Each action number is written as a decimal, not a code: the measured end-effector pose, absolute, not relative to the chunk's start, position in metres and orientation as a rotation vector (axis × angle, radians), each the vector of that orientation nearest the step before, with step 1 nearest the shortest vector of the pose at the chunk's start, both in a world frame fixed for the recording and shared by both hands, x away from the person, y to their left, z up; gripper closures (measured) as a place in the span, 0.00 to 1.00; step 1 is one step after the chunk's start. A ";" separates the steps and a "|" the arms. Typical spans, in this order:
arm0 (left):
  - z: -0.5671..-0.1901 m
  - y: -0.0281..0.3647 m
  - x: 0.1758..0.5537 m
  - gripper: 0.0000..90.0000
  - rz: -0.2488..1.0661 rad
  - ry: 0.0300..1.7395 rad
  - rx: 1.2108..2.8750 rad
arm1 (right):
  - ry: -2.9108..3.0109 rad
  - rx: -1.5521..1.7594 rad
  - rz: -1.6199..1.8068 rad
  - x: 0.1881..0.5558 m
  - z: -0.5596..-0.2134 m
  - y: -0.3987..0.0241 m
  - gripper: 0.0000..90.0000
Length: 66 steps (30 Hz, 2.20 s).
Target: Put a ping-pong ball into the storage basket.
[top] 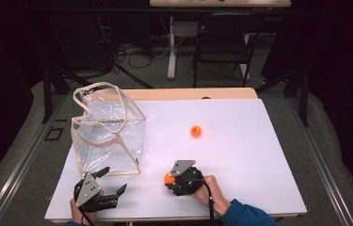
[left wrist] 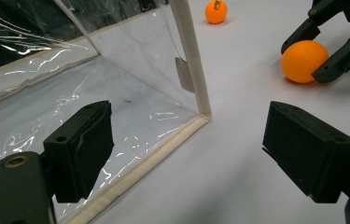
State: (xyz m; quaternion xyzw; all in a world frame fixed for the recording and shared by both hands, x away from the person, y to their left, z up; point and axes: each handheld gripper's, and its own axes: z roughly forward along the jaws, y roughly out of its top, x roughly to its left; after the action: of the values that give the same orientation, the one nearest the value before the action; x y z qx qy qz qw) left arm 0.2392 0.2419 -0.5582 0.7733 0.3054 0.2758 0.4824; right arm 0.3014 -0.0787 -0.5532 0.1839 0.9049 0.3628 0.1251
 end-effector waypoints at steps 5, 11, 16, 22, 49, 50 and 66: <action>-0.558 0.242 0.239 0.18 0.672 0.745 1.884 | 2.627 0.536 1.075 0.302 -0.551 -0.081 0.56; -0.558 0.242 0.239 0.18 0.674 0.744 1.883 | 2.609 0.540 1.092 0.301 -0.548 -0.083 0.56; -0.558 0.242 0.239 0.18 0.676 0.744 1.885 | 2.594 0.548 1.107 0.301 -0.546 -0.084 0.56; -0.558 0.242 0.239 0.18 0.675 0.744 1.884 | 2.579 0.553 1.122 0.301 -0.543 -0.087 0.56; -0.558 0.242 0.239 0.18 0.677 0.745 1.882 | 2.518 0.575 1.168 0.302 -0.535 -0.095 0.56; -0.558 0.242 0.239 0.18 0.676 0.745 1.882 | 2.516 0.584 1.170 0.302 -0.535 -0.095 0.56; -0.558 0.242 0.239 0.18 0.678 0.745 1.882 | 2.478 0.606 1.190 0.304 -0.529 -0.102 0.56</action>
State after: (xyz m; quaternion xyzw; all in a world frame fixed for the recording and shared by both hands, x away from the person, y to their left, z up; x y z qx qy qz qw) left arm 0.2389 0.2425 -0.5578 0.7722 0.3058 0.2784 0.4824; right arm 0.3040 -0.1025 -0.5291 0.2124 0.8686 0.4171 0.1629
